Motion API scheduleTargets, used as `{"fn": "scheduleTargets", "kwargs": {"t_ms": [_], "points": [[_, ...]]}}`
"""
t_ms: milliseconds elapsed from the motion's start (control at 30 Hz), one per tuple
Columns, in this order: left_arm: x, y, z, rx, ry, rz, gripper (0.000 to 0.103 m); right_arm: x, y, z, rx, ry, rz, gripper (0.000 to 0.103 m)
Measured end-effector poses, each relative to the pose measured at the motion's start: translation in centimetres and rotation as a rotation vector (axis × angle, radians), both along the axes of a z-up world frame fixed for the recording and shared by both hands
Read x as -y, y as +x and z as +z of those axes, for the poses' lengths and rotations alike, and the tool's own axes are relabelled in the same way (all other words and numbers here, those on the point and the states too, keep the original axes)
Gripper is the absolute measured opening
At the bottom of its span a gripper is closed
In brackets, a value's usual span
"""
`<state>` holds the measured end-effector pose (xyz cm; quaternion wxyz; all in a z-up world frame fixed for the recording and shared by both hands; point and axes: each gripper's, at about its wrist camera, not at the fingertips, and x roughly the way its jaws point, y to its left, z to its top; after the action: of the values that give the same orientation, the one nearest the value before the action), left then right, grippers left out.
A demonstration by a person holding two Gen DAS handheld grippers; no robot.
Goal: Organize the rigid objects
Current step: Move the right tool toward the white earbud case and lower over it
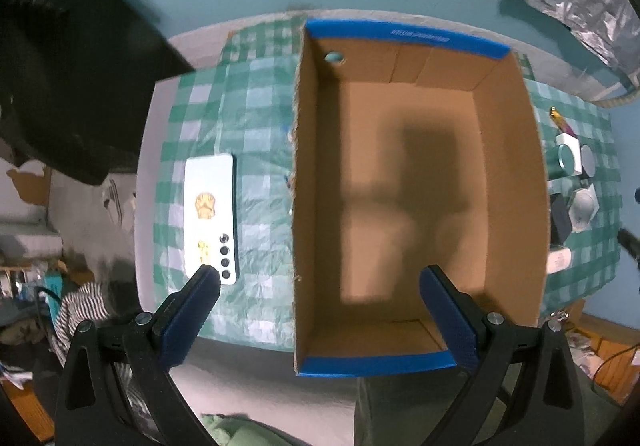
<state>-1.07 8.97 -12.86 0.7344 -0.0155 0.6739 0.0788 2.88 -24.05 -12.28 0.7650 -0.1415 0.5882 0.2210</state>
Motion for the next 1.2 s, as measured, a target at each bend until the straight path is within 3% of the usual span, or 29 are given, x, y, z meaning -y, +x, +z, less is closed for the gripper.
{"fn": "scheduleTargets", "kwargs": {"t_ms": [333,467,767,1000,1200], "points": [[-1.9,-1.0,-2.6,-0.03,-0.029,0.022,0.1,-0.1,-1.7,-4.8,-0.077,-0.04,0.04,0.097],[-2.0,-1.4,-3.7,-0.046,-0.012,0.0,0.094,0.2,-2.7,-7.2,-0.133,-0.061,0.06,0.097],[-2.2,-2.2,-5.7,-0.1,-0.034,-0.002,0.071,0.0,-4.2,-10.5,-0.144,-0.13,0.095,0.097],[-2.7,-2.3,-6.8,-0.135,-0.047,0.005,0.045,-0.8,-4.9,-11.9,-0.136,-0.16,0.145,0.097],[-3.0,-2.5,-7.3,-0.159,-0.057,0.013,0.027,-1.6,-5.7,-13.3,-0.141,-0.195,0.187,0.089]]}}
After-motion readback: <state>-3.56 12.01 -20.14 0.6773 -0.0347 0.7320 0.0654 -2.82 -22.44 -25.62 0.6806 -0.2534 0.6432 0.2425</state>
